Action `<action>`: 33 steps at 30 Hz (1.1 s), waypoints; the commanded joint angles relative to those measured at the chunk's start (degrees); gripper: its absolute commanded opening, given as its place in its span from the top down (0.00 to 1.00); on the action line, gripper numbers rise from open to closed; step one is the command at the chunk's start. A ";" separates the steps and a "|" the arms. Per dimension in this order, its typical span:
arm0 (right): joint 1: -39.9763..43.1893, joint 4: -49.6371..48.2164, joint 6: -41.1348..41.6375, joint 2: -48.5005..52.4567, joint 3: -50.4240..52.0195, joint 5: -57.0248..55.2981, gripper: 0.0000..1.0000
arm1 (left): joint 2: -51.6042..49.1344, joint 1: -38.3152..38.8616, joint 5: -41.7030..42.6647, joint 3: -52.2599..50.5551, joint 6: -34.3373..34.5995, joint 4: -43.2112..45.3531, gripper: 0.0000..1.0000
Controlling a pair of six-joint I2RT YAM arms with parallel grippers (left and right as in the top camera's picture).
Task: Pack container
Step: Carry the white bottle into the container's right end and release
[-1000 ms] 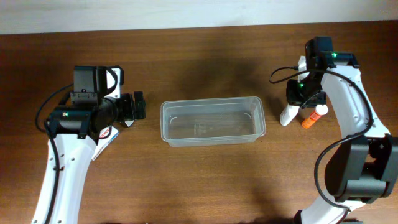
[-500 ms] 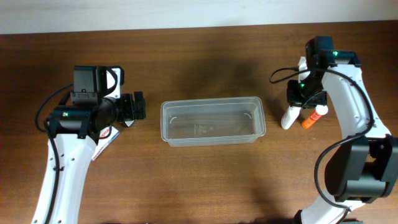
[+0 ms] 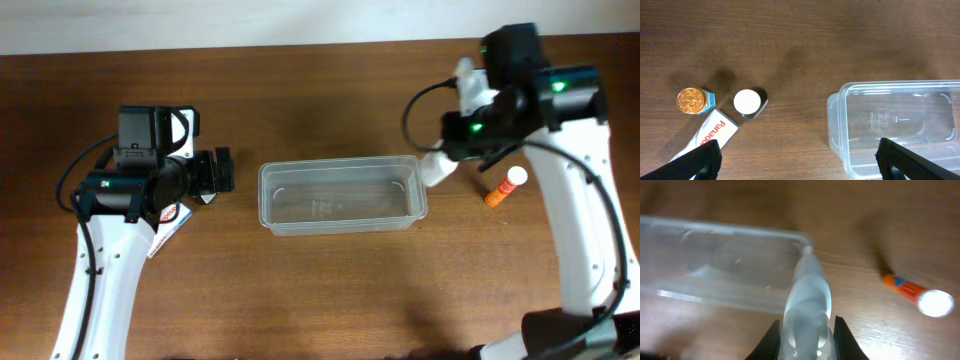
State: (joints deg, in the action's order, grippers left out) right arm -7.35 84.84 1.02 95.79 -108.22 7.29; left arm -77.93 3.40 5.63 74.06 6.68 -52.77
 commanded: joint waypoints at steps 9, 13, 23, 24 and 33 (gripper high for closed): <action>-7.23 -7.87 2.47 4.24 8.81 -0.48 0.85 | -0.13 -0.31 0.63 1.31 -0.72 0.00 0.01; -6.75 -15.76 2.45 5.33 14.71 -0.48 0.85 | -0.13 -0.31 0.63 1.31 -0.72 0.00 0.01; -6.78 -23.39 2.47 5.86 22.93 -7.67 0.84 | -0.13 -0.31 0.61 1.31 -0.72 0.02 0.00; -6.78 -23.37 2.45 5.86 22.99 -8.04 0.83 | -0.13 -0.31 0.63 1.31 -0.72 0.02 0.01; -6.78 -23.37 2.45 5.86 23.06 -7.98 0.57 | -0.13 -0.31 0.63 1.31 -0.72 0.00 0.01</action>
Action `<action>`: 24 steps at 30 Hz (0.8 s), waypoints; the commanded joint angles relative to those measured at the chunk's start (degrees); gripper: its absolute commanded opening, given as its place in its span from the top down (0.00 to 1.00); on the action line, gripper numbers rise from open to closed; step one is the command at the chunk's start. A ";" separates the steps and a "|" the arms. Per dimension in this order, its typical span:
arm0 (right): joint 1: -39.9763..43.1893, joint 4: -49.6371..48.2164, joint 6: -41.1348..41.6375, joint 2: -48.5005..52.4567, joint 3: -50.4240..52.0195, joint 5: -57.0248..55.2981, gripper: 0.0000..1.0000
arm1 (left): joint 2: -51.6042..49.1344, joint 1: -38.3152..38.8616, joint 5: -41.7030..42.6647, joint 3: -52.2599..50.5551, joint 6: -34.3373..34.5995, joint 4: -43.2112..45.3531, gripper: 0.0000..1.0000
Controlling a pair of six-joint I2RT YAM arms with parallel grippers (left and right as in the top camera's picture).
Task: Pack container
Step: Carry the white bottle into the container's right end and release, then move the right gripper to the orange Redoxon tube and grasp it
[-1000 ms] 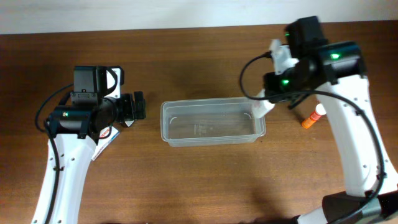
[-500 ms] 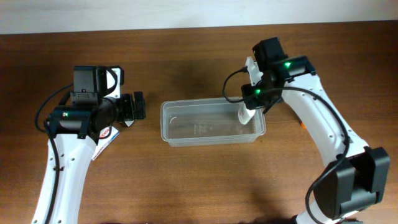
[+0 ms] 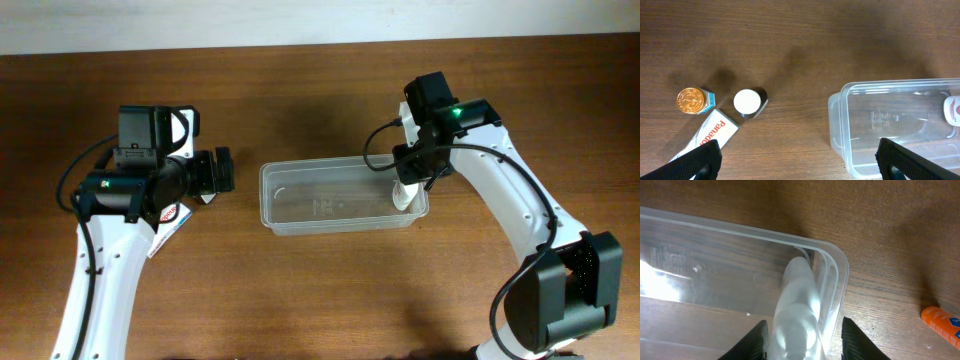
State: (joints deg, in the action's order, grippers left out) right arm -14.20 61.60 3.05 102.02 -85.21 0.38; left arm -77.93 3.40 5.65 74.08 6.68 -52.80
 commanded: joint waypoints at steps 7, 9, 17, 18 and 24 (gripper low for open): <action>-0.13 2.12 0.46 -2.10 -2.78 -0.44 0.43 | -0.13 -0.31 0.61 1.29 -0.72 0.02 0.01; -0.02 3.30 1.20 -4.17 -5.86 -0.48 0.39 | -0.13 -0.31 0.59 1.29 -0.72 0.04 0.01; 8.50 7.87 8.44 -11.61 -18.03 -4.55 0.14 | -0.13 -0.31 0.59 1.29 -0.72 0.02 0.01; 10.54 8.15 8.44 -12.09 -18.08 -4.55 0.13 | -0.13 -0.31 0.59 1.29 -0.72 0.04 0.01; 22.05 13.35 8.39 -9.53 -16.11 -4.04 0.11 | -0.13 -0.31 0.59 1.29 -0.72 0.15 0.00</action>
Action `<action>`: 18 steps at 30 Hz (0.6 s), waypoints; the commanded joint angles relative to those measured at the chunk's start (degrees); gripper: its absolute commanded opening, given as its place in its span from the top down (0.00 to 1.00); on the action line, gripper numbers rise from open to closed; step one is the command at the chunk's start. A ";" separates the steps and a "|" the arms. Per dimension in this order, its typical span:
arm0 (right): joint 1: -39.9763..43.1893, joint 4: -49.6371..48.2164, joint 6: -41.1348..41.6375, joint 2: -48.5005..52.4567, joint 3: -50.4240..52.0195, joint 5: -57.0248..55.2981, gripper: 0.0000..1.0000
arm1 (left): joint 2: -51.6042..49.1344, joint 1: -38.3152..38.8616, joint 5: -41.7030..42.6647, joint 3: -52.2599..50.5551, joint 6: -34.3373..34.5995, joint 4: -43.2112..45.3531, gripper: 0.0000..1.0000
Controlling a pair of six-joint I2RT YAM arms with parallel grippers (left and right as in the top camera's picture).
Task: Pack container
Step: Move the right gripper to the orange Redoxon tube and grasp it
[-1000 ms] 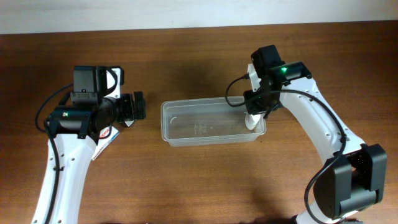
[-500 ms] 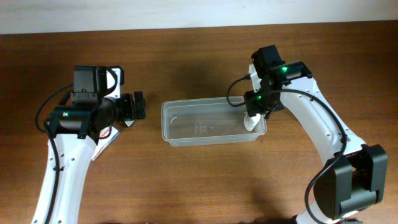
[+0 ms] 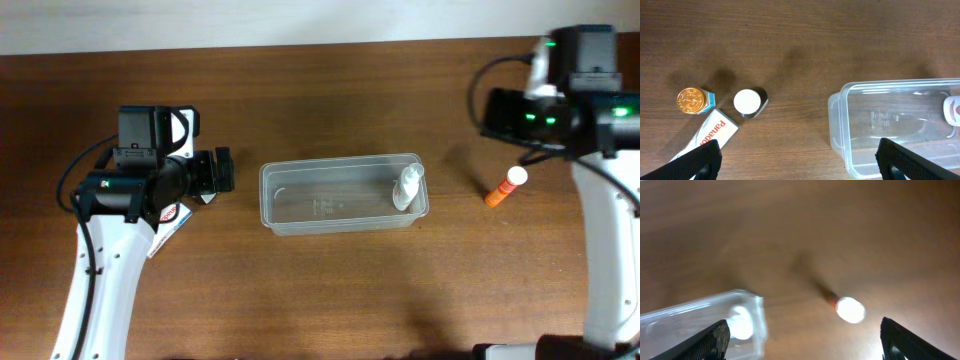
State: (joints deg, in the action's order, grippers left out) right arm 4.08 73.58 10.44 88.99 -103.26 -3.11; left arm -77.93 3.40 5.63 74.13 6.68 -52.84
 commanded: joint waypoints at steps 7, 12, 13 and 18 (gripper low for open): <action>9.57 2.45 1.01 10.29 8.35 -0.13 0.12 | -0.13 -0.31 0.61 1.25 -0.72 0.35 0.01; 9.99 1.05 -0.81 15.47 11.39 -0.17 0.11 | -0.13 -0.31 0.63 1.25 -0.72 0.33 0.01; 9.99 0.85 -0.92 16.52 11.45 -0.15 0.11 | -0.13 -0.31 0.63 1.25 -0.72 0.33 0.00; 9.99 -0.70 -0.96 20.31 11.45 -0.17 0.12 | -0.13 -0.31 0.63 1.25 -0.72 0.31 0.01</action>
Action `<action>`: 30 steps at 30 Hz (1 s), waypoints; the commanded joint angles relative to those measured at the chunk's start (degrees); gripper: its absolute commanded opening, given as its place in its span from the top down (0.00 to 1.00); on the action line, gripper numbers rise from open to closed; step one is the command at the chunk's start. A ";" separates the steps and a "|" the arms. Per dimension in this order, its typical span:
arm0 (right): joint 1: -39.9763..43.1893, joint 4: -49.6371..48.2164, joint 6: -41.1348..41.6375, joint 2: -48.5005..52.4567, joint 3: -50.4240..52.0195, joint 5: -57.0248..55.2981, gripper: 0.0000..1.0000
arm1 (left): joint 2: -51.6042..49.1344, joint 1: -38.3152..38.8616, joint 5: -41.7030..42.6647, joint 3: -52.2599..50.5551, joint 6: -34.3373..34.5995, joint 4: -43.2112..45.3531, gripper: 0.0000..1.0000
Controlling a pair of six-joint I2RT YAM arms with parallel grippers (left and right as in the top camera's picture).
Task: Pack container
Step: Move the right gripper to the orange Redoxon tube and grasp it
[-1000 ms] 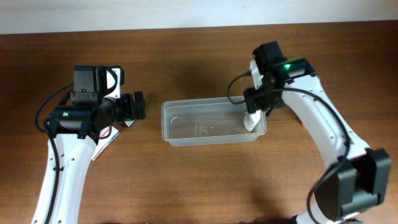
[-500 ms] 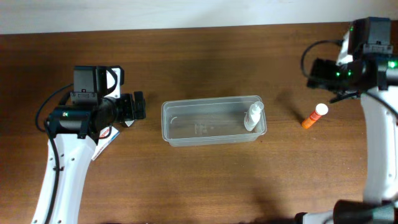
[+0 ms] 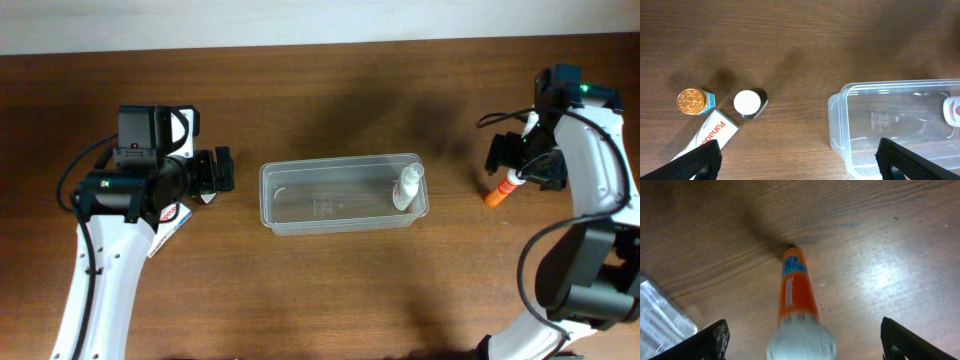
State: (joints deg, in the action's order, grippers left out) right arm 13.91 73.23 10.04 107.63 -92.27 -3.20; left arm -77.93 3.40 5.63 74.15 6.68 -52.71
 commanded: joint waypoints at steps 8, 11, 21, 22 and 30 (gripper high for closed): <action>0.13 -0.42 -0.55 3.37 0.46 -0.07 0.51 | -0.13 -0.31 0.63 1.22 -0.72 0.13 0.01; 0.13 -0.37 -0.55 3.37 0.46 -0.04 0.59 | -0.13 -0.31 0.63 1.22 -0.72 0.15 0.01; 0.04 -0.35 -0.55 3.37 0.46 -0.04 0.73 | -0.13 -0.31 0.63 1.22 -0.72 0.15 0.01; 0.02 -0.37 -0.55 3.37 0.46 -0.04 0.74 | -0.13 -0.31 0.63 1.22 -0.72 0.13 0.01; -0.02 -0.22 -0.57 3.23 0.44 0.26 0.80 | -0.13 -0.31 0.63 1.22 -0.72 0.15 0.01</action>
State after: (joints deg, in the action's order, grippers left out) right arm 13.91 73.01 9.21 110.69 -92.18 -3.01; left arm -77.93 3.40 5.65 74.15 6.68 -52.71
